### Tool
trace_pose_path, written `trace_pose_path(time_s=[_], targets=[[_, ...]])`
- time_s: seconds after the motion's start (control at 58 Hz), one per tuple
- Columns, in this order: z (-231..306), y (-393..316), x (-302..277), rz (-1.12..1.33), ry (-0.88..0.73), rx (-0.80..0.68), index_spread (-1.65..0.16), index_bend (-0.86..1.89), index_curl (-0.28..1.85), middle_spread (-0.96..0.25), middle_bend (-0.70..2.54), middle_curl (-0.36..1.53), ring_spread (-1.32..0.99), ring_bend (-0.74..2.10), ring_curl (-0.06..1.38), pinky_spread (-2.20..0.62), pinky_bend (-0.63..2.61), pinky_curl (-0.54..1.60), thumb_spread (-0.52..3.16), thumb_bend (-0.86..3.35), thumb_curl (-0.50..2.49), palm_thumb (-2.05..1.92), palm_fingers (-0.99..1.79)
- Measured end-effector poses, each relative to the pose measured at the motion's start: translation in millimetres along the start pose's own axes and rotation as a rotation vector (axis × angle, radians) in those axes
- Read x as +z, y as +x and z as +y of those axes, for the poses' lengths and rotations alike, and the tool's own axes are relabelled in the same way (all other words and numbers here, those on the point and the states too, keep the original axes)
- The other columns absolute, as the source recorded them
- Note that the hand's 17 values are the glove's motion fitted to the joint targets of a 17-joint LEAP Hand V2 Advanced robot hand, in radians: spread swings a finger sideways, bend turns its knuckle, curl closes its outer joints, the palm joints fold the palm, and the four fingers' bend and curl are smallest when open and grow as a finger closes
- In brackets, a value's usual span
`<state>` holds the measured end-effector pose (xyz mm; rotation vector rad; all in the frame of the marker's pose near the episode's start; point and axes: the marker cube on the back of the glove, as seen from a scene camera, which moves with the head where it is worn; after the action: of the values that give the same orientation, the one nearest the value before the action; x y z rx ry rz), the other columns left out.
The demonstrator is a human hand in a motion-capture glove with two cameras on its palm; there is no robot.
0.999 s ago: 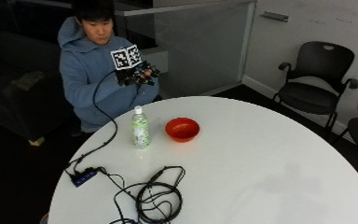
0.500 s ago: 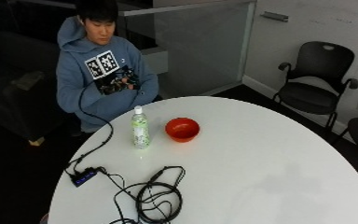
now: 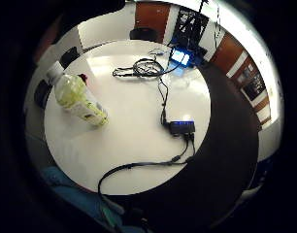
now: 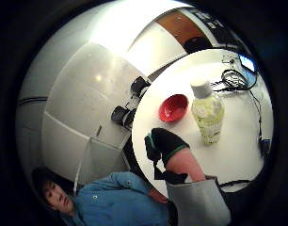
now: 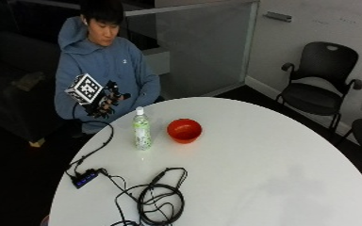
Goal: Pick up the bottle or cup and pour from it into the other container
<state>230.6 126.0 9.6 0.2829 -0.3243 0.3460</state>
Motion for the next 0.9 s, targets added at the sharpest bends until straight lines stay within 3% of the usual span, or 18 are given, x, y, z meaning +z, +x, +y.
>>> trace_pose_path(time_s=[0.103, 0.241, 0.896], targets=[[-11, 11, 9, -0.101, 0.119, 0.118, -0.30, 0.12, 0.23, 0.06, 0.18, 0.28, 0.20, 0.51, 0.32, 0.26, 0.65, 0.30, 0.97, -0.04, 0.37, 0.48, 0.05], [-2, 30, 21, -0.199, -0.009, 0.047, -0.31, 0.12, 0.22, 0.07, 0.18, 0.28, 0.20, 0.53, 0.32, 0.28, 0.69, 0.30, 0.95, -0.04, 0.36, 0.46, 0.02], [-28, 32, 104, -0.551, -0.090, 0.059, -0.31, 0.11, 0.19, 0.10, 0.18, 0.29, 0.22, 0.62, 0.32, 0.31, 0.82, 0.31, 0.91, -0.02, 0.36, 0.53, 0.01]])
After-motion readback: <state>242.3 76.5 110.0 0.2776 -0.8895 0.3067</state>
